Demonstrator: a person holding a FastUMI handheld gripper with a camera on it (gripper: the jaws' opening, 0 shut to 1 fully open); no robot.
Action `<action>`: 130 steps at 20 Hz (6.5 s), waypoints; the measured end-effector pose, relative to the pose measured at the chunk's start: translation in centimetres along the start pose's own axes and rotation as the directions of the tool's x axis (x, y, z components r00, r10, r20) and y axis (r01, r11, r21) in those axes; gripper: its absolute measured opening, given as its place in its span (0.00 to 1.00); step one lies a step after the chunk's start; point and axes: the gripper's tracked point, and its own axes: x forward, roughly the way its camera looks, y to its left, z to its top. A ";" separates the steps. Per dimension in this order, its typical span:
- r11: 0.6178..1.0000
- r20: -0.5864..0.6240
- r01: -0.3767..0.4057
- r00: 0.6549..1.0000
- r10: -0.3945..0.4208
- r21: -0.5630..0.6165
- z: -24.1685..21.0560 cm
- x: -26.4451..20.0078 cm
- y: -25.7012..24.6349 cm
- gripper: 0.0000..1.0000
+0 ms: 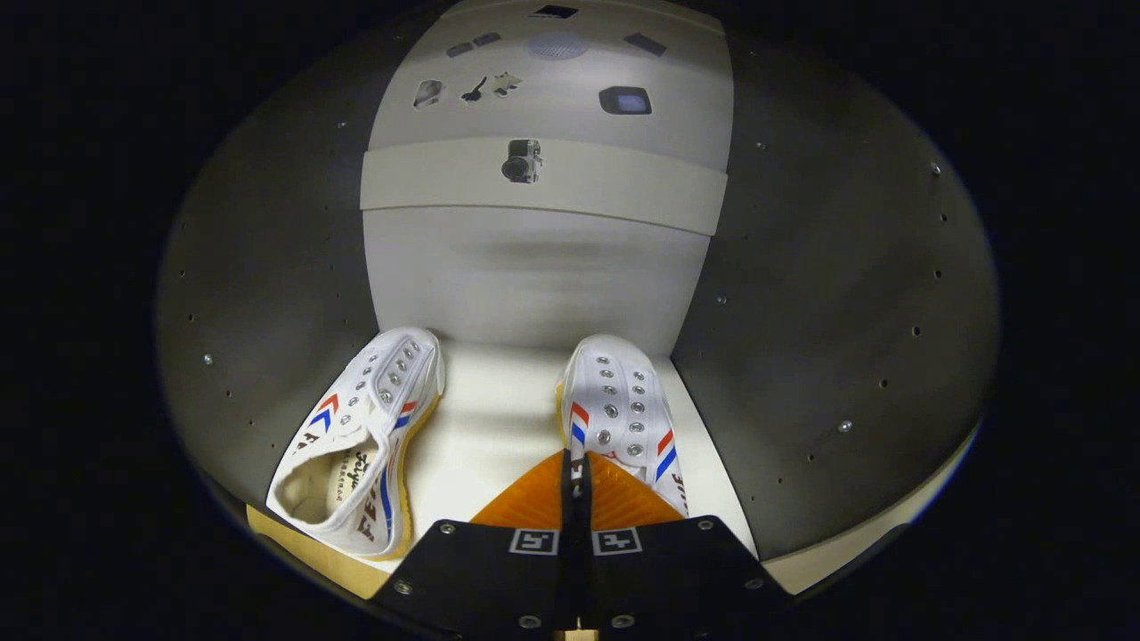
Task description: Open the shoe cabinet door, grab the shoes and put them into the shoe cabinet, then close the shoe cabinet door.
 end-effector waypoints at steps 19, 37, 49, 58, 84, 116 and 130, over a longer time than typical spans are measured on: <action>1.000 0.356 -0.006 0.935 0.013 -0.022 4.1 -26.3 2.4 0.95; 0.954 0.406 0.289 0.865 -0.295 0.076 -4.9 -49.0 -11.6 0.95; 0.884 0.274 0.381 0.850 -0.450 0.271 -11.9 -48.1 -23.8 0.95; 0.937 0.314 0.291 0.886 -0.340 0.194 -11.9 -46.6 -22.1 0.92; 0.982 0.402 -0.176 0.905 0.137 0.061 -4.7 -39.7 4.7 0.93; 0.981 0.401 -0.193 0.900 0.170 0.017 6.5 -29.6 13.0 0.94; 0.999 0.510 0.017 0.859 -0.041 0.051 7.9 -45.9 -6.4 0.94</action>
